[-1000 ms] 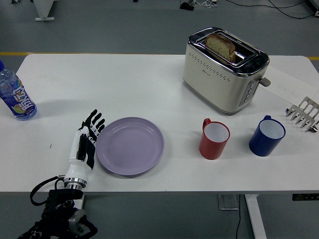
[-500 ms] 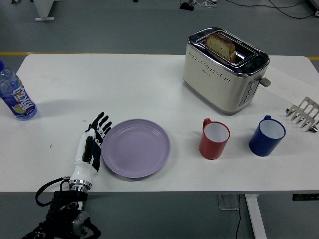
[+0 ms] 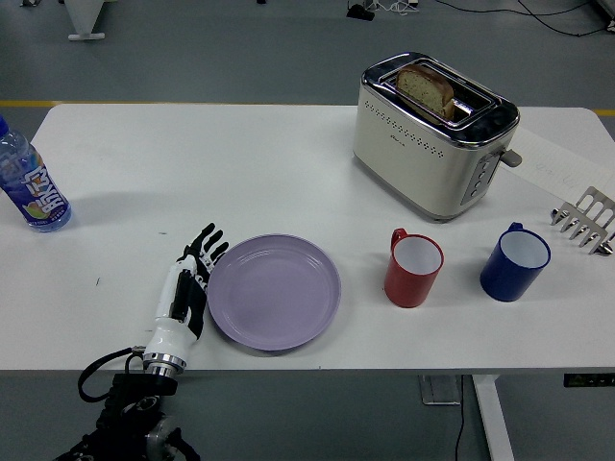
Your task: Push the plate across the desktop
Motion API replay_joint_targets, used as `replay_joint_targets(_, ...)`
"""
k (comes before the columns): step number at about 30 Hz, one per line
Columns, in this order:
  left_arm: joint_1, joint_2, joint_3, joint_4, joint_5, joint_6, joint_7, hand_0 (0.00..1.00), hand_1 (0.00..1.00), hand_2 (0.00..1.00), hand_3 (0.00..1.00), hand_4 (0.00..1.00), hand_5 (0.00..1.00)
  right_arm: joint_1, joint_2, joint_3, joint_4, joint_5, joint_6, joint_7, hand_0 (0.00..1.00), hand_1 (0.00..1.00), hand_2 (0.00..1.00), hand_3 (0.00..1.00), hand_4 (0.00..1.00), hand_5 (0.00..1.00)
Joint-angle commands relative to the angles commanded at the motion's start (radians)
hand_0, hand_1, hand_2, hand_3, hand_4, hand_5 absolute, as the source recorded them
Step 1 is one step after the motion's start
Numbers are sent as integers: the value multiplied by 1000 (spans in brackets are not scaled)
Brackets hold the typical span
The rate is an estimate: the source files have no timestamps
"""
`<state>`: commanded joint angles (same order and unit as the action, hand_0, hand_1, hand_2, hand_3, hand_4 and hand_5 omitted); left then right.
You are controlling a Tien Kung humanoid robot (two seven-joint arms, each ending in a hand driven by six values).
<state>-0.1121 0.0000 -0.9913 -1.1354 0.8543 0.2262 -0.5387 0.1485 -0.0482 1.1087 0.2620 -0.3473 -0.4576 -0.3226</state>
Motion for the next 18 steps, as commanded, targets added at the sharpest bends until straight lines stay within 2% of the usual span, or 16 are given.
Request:
replay_joint_targets(8,-13,0,39,-6,-9,0,-1,863,876,915,914,514,998,4,-1,-2,-2,3,3,4,551,451,565,579,298,467)
replay_joint_targets(18,-25,0,50,-8,-14,0,-2,864,875,915,915,513,998,9,-1,-3,-3,5,4,6,551,451,565,580,298,467)
